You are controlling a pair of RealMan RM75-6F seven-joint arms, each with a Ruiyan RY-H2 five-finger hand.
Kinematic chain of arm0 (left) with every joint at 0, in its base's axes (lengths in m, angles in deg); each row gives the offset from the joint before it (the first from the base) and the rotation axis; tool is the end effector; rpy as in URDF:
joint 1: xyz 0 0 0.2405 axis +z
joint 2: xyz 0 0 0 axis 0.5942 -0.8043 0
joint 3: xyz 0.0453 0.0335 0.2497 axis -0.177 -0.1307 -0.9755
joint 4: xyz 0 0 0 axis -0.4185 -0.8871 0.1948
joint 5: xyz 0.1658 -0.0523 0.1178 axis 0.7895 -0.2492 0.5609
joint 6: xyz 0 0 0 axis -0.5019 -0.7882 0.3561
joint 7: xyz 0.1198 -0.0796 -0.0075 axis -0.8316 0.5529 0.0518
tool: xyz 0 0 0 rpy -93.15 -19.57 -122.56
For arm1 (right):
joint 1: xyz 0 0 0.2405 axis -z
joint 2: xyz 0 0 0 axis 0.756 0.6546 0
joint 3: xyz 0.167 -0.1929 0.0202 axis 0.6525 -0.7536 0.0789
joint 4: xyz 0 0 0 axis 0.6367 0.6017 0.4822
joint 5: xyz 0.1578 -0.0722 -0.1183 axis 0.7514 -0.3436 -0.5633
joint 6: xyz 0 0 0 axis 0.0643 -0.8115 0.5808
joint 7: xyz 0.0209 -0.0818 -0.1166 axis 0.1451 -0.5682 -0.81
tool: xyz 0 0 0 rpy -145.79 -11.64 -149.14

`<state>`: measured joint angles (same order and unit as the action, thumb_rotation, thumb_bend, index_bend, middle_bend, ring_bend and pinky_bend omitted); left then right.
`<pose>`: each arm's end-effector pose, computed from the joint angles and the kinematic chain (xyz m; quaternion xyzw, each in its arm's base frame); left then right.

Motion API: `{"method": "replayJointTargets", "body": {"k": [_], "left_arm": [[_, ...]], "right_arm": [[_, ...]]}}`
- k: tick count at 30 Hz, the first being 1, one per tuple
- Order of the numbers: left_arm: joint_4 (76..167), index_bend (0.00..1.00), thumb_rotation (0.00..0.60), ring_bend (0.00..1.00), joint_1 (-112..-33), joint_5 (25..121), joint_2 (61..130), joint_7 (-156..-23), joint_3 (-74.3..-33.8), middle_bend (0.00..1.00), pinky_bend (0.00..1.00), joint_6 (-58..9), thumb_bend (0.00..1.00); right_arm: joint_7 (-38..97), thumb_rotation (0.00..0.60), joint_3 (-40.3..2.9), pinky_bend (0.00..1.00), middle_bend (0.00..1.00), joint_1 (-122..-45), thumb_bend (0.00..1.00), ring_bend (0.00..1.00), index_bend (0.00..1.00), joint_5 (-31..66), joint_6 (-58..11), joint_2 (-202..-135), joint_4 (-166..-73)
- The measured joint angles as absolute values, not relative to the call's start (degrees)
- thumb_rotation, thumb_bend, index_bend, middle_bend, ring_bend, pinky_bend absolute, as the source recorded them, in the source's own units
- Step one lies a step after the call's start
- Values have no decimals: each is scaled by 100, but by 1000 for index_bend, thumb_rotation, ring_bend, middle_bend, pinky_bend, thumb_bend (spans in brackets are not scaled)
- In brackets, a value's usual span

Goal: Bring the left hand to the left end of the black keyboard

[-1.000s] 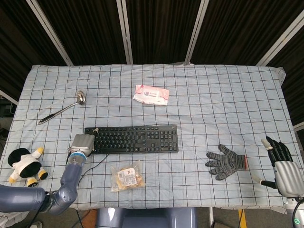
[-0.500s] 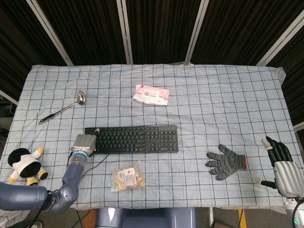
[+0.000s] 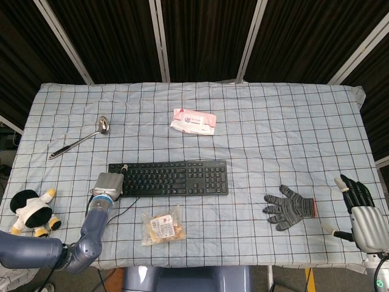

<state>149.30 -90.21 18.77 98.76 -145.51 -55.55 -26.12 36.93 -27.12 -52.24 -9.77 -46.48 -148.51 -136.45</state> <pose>-0.1705 0.3165 -0.0187 -0.7204 -0.4717 -0.0749 0.5029 -0.3114 -0.1678 0.1644 0.5839 -0.4117 0.4303 0.5518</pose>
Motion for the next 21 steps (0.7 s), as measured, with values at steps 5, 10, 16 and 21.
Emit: {"method": "replayJointTargets", "body": {"k": [5,10,16,21], "left_arm": [[15007,0,600,794,-9020,1949,9815,-14487,-5561,894,599,-2634,1000],[15163,0,600,794,-9009,2053,9696,-14397,-5547,894,600,-2688,1000],[15455,0,600,727,-8931,2349,9480,-14216,-5527,827,549,-2841,1000],[15850,0,600,462,-8743,2997,9198,-14002,-5638,522,392,-3114,921]], "right_arm": [[3686,600,-2711,0,0,-5224,51,0,0,-976,-4648,-14851,-13646],[3685,600,-2709,0,0,-5222,51,0,0,-971,-4648,-14851,-13646],[3691,600,-2708,0,0,-5220,51,0,0,-955,-4640,-14846,-13634],[3681,600,-2707,0,0,-5218,52,0,0,-948,-4637,-14840,-13621]]}}
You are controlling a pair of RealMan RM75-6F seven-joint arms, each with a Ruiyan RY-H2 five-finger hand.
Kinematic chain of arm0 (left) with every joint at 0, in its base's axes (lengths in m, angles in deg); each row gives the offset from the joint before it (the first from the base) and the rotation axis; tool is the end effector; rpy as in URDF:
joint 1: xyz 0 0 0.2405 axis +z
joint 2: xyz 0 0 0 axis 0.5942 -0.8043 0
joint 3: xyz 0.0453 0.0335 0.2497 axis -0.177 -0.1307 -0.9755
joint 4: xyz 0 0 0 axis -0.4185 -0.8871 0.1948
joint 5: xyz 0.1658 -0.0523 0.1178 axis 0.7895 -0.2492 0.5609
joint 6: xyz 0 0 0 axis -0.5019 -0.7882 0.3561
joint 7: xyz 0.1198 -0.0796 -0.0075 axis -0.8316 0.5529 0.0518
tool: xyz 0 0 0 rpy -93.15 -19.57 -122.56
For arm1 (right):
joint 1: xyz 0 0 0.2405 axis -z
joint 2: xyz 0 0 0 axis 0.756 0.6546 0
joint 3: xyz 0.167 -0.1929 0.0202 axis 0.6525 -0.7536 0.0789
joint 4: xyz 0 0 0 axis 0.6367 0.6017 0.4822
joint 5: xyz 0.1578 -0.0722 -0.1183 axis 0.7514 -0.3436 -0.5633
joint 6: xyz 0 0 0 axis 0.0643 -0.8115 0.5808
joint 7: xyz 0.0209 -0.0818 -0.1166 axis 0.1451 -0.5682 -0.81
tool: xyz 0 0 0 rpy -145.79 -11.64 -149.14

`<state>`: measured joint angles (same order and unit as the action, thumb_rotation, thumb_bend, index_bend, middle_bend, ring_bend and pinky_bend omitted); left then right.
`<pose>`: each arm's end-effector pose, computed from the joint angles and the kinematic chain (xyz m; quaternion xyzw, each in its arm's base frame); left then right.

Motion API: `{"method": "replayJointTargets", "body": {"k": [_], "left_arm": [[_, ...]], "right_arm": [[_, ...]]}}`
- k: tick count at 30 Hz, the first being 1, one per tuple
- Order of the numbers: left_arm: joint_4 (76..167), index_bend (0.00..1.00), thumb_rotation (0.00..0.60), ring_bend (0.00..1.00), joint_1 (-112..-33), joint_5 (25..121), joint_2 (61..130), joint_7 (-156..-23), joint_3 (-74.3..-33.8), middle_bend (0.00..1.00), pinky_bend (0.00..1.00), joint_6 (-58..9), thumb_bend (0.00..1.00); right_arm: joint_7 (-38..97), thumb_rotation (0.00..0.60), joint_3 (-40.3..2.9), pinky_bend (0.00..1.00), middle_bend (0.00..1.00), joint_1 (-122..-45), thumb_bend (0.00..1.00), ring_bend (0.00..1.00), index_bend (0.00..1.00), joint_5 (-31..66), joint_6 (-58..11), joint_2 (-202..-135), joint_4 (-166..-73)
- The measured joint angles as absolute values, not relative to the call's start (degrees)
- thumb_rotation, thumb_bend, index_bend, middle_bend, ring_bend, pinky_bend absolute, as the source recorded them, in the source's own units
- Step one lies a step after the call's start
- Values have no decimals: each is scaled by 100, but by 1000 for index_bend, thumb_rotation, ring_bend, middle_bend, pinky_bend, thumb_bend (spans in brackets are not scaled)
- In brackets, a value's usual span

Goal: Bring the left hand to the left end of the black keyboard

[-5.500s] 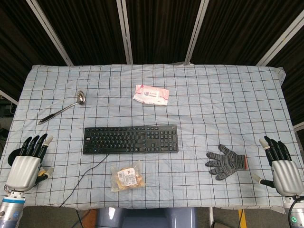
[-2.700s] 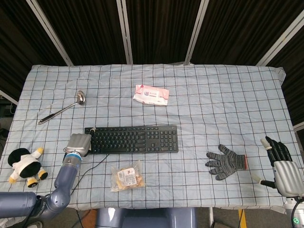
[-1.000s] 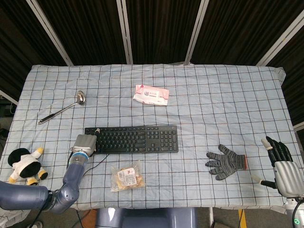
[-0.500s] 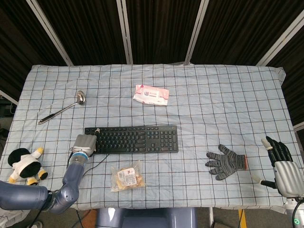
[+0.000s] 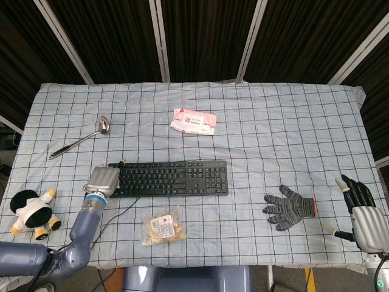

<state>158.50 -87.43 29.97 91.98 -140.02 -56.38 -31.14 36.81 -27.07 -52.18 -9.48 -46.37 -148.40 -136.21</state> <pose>-0.1584 0.3092 0.0210 -0.7158 -0.4450 -0.1470 0.5178 -0.3132 -0.1678 0.1656 0.5838 -0.4109 0.4266 0.5552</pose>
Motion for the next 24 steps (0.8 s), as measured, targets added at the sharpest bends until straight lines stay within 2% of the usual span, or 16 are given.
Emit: {"method": "replayJointTargets", "body": {"k": [2,4,6,7,10,12,19,24], "left_arm": [[16056,0,600,334,-8596,3438,9052,-13856,-5749,336,314,-3295,819],[16271,0,600,174,-8404,3963,8899,-13667,-5898,109,194,-3504,664],[16439,0,600,48,-8204,4477,8764,-13469,-6060,11,88,-3697,515],[16531,0,600,7,-8058,4859,8676,-13328,-6189,0,38,-3823,426],[16701,0,600,0,-7667,5884,8451,-12975,-6557,0,0,-4143,252],[16762,0,600,0,-7413,6495,8320,-12773,-6800,0,0,-4351,198],[16519,0,600,0,-6222,8624,8005,-11937,-7634,0,0,-5385,147],[15760,0,600,0,-5508,9509,8041,-11467,-7813,0,0,-6140,143]], "right_arm": [[3666,600,-2705,0,0,-5218,52,0,0,-940,-4634,-14840,-13620],[3648,600,-2702,0,0,-5218,51,0,0,-937,-4633,-14841,-13621],[3612,600,-2702,0,0,-5218,51,0,0,-936,-4634,-14846,-13625],[3590,600,-2702,0,0,-5217,52,0,0,-937,-4634,-14849,-13629],[3516,600,-2707,0,0,-5216,52,0,0,-946,-4637,-14859,-13637],[3480,600,-2710,0,0,-5215,52,0,0,-945,-4633,-14862,-13643],[3456,600,-2693,0,0,-5212,51,0,0,-919,-4639,-14854,-13640],[3445,600,-2685,0,0,-5208,52,0,0,-986,-4713,-14890,-13602]]}}
